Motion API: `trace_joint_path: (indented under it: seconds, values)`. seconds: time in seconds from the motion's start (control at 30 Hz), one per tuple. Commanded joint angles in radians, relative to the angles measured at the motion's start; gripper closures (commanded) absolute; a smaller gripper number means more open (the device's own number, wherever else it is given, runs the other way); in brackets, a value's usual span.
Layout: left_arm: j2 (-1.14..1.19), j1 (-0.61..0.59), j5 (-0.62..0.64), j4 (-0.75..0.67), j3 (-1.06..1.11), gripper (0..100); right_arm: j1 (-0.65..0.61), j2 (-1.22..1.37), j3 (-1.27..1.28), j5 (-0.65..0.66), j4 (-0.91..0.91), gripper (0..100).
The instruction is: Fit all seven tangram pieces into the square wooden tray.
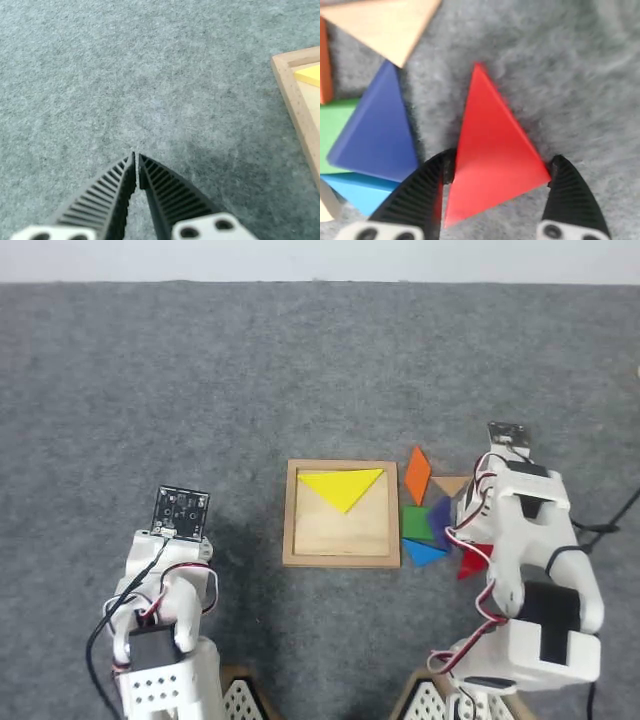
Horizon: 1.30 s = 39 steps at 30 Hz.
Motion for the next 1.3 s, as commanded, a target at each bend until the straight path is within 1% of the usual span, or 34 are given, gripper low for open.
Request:
trace_joint_path:
  seconds: [0.0,0.1,0.43,0.63,0.83,1.1,1.27]
  values:
    - [-0.012,-0.008,-0.014,0.006,-0.007,99,-0.068,-0.022,-0.049,-0.003,0.01,83.1]
    - [-0.012,-0.008,-0.014,0.006,-0.007,99,-0.11,-0.085,-0.068,-0.008,0.061,82.9]
    - [-0.012,-0.008,-0.014,0.006,-0.007,99,-0.318,-0.265,-0.078,-0.064,0.143,83.1]
    - [-0.012,-0.008,-0.014,0.006,-0.007,99,-0.446,-0.305,-0.091,-0.087,0.139,83.1]
    - [-0.012,-0.008,-0.014,0.006,-0.007,99,-0.596,-0.214,-0.21,-0.109,0.151,83.2]
    - [-0.012,-0.008,-0.014,0.006,-0.007,99,-0.789,0.013,-0.494,-0.361,0.234,83.3]
    - [-0.012,-0.008,-0.014,0.006,-0.007,99,-0.822,0.165,-0.651,-0.439,0.248,83.3]
